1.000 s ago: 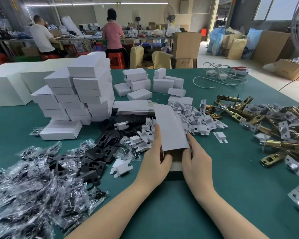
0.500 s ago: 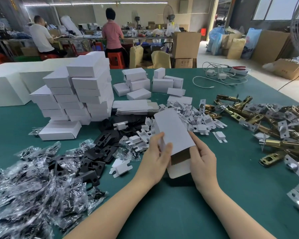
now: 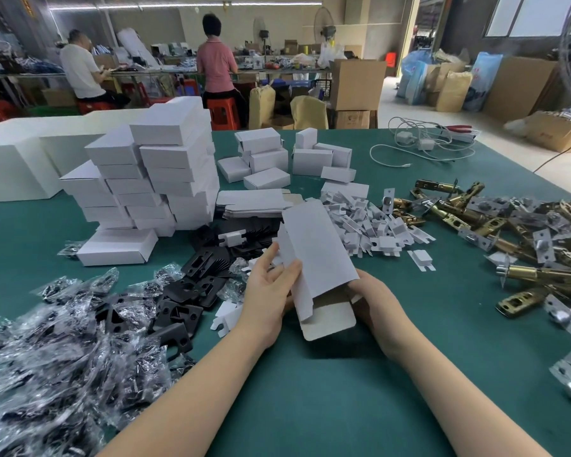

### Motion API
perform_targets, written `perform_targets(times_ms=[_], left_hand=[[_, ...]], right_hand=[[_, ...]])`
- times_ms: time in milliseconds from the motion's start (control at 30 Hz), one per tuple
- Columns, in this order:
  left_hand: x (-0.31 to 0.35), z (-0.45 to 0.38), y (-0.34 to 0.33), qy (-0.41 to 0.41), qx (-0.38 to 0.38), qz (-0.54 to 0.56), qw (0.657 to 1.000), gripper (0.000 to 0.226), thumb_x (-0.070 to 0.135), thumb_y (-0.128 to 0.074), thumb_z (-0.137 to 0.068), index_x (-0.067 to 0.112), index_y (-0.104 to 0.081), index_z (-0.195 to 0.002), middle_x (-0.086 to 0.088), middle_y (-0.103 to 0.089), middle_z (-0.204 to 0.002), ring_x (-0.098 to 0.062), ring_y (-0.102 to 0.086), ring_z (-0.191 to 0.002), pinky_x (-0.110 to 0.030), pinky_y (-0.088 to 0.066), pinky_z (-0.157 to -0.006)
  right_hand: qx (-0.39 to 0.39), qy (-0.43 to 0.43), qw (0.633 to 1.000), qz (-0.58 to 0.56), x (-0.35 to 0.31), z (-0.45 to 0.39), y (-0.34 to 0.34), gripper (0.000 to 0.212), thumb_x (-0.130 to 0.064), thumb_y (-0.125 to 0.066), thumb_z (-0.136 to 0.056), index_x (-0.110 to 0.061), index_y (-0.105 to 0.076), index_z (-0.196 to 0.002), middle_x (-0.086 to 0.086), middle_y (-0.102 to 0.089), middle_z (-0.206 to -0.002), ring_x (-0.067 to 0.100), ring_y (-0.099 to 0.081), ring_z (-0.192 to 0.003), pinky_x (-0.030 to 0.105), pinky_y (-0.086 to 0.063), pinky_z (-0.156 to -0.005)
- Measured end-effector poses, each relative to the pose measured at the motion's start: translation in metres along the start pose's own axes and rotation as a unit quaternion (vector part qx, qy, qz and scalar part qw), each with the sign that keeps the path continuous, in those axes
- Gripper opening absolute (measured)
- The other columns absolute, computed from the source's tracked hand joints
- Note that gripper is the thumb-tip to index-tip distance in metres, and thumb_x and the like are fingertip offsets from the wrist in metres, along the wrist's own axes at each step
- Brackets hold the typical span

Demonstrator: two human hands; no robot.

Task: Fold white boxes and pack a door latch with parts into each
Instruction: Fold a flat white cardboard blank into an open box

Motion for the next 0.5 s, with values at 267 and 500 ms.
perform_targets(times_ms=[267, 500], left_hand=[[-0.005, 0.003, -0.003, -0.037, -0.072, -0.082, 0.993, 0.043, 0.015, -0.072, -0.078, 0.012, -0.062, -0.120, -0.004, -0.075, -0.106, -0.020, -0.071, -0.097, -0.027, -0.056, -0.076], [-0.006, 0.013, -0.012, -0.106, -0.011, -0.182, 0.978, 0.022, 0.038, -0.059, -0.086, 0.017, -0.054, -0.081, 0.016, -0.058, -0.064, -0.004, -0.051, -0.060, -0.018, -0.042, -0.055]], right_hand=[[0.076, -0.073, 0.992, -0.068, 0.002, -0.008, 0.002, 0.044, -0.047, -0.048, -0.099, -0.010, -0.068, -0.110, 0.006, -0.074, -0.104, 0.022, -0.069, -0.096, 0.042, -0.051, -0.090], [0.197, 0.029, 0.971, 0.132, 0.008, -0.007, -0.008, 0.050, -0.039, -0.051, -0.099, 0.005, -0.046, -0.077, 0.004, -0.044, -0.068, 0.015, -0.038, -0.061, 0.029, -0.030, -0.054]])
Point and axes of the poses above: each hand's wrist, its own z-axis away from the middle knuckle, its own y-axis out of the back of the hand, x = y × z, the point moved 1 cm from there along -z, towards the middle knuckle
